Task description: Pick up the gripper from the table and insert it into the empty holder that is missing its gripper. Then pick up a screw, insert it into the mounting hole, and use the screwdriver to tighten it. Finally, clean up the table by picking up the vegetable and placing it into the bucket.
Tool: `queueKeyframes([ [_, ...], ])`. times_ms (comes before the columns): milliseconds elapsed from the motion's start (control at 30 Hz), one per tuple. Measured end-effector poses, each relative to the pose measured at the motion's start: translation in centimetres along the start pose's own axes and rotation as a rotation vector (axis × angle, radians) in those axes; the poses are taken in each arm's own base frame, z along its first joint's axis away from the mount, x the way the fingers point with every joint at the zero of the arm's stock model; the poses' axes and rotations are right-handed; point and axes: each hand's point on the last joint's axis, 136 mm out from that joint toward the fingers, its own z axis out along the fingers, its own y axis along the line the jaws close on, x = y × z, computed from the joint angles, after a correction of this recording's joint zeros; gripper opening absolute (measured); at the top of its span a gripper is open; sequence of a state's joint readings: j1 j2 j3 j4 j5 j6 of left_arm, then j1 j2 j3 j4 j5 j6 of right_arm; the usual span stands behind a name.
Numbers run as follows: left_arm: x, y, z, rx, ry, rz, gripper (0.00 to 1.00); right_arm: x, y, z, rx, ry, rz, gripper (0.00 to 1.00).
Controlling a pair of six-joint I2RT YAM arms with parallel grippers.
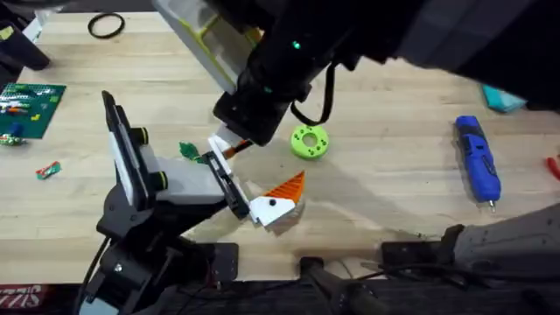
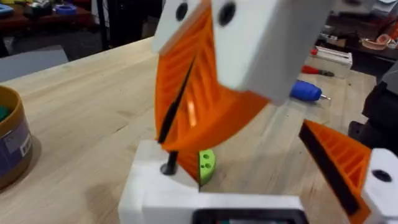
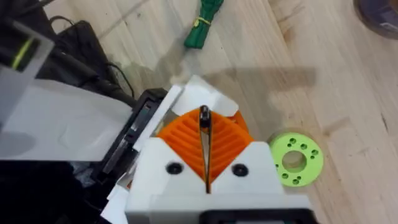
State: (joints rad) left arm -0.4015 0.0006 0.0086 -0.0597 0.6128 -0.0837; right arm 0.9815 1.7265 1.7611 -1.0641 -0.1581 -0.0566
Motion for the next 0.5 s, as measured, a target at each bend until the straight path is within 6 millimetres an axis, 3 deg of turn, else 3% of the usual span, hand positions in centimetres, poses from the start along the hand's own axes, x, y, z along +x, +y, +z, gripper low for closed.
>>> queueKeyframes([
  [433, 0.00, 0.00, 0.00, 0.000, 0.000, 0.000, 0.985, 0.15, -0.13, 0.77, -0.001, 0.019, 0.004, 0.007],
  [500, 0.00, 0.00, 0.00, 0.000, 0.000, 0.000, 0.985, 0.15, -0.13, 0.77, -0.002, 0.019, 0.006, 0.084],
])
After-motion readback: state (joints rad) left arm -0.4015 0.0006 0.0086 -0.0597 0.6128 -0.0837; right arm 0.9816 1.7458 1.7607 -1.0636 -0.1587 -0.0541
